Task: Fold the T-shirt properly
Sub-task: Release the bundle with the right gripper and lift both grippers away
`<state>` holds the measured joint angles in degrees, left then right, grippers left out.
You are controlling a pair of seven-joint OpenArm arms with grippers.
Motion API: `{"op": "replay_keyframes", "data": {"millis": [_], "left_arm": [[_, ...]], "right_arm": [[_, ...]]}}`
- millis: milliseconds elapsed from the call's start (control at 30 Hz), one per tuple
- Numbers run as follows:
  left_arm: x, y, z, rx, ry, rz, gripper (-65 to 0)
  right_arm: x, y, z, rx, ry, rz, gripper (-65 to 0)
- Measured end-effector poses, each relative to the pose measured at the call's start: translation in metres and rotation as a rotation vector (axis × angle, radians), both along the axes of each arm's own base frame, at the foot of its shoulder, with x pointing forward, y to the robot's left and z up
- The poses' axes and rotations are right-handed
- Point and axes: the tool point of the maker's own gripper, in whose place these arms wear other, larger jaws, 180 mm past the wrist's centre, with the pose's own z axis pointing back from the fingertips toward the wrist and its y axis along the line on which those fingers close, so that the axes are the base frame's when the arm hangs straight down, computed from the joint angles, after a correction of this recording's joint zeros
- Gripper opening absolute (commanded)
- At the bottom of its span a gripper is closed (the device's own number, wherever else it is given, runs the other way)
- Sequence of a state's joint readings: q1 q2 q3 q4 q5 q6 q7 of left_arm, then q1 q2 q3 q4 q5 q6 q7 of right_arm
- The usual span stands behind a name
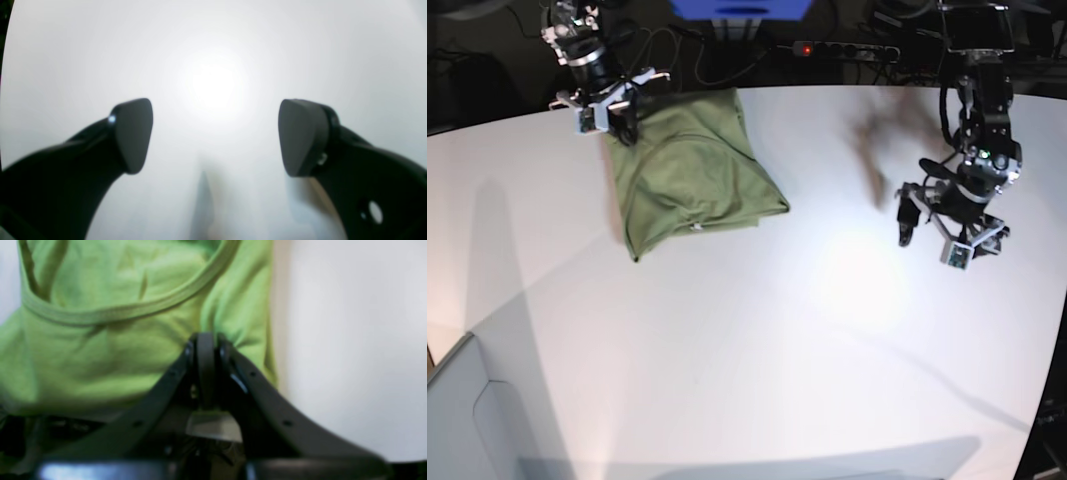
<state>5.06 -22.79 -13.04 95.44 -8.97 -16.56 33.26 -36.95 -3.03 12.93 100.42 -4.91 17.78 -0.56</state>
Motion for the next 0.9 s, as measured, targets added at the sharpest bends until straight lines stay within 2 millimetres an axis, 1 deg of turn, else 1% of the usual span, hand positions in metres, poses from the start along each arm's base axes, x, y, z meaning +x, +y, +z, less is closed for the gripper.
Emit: {"op": "replay_keyframes", "data": {"millis": [67, 133, 200, 233, 300, 367, 467, 533, 600, 667, 800, 867, 900], "left_arm": [[-0.001, -0.001, -0.001, -0.002, 0.004, -0.002, -8.3], [-0.005, -0.001, -0.004, -0.001, 0.014, -0.001, -8.3], [-0.007, 0.000, -0.007, 0.002, 0.023, -0.001, -8.3], [-0.011, 0.001, -0.009, 0.008, 0.031, -0.001, -8.3], [-0.015, 0.000, -0.012, 0.006, 0.041, -0.003, -8.3], [-0.022, 0.000, -0.016, 0.003, 0.052, -0.004, -8.3], [-0.035, 0.017, -0.020, 0.010, 0.075, 0.046, -8.3], [-0.041, 0.030, -0.019, 0.020, 0.075, 0.082, -8.3], [-0.046, 0.037, -0.019, 0.027, 0.081, 0.099, -8.3], [-0.054, 0.043, -0.023, 0.029, 0.095, 0.115, -8.3], [-0.070, 0.061, -0.023, 0.045, 0.113, 0.164, -8.3], [-0.076, 0.067, -0.018, 0.063, 0.109, 0.177, -8.3], [-0.077, 0.067, -0.015, 0.066, 0.100, 0.174, -8.3]], "right_arm": [[0.005, 0.000, 0.025, 0.005, -0.088, -0.004, -65.0], [0.007, 0.004, 0.039, 0.007, -0.129, 0.007, -65.0], [0.010, 0.022, 0.045, 0.039, -0.145, 0.043, -65.0], [0.010, 0.035, 0.046, 0.065, -0.148, 0.070, -65.0], [0.004, 0.061, 0.041, 0.114, -0.127, 0.132, -65.0], [-0.005, 0.080, 0.031, 0.148, -0.090, 0.183, -65.0], [-0.020, 0.106, 0.010, 0.192, -0.021, 0.241, -65.0], [-0.020, 0.115, 0.001, 0.211, -0.007, 0.257, -65.0], [-0.022, 0.123, -0.014, 0.225, 0.030, 0.274, -65.0], [-0.024, 0.132, -0.022, 0.238, 0.045, 0.290, -65.0], [-0.024, 0.132, -0.023, 0.236, 0.048, 0.294, -65.0], [-0.023, 0.132, -0.021, 0.232, 0.044, 0.301, -65.0], [-0.021, 0.132, -0.016, 0.231, 0.029, 0.300, -65.0]]}}
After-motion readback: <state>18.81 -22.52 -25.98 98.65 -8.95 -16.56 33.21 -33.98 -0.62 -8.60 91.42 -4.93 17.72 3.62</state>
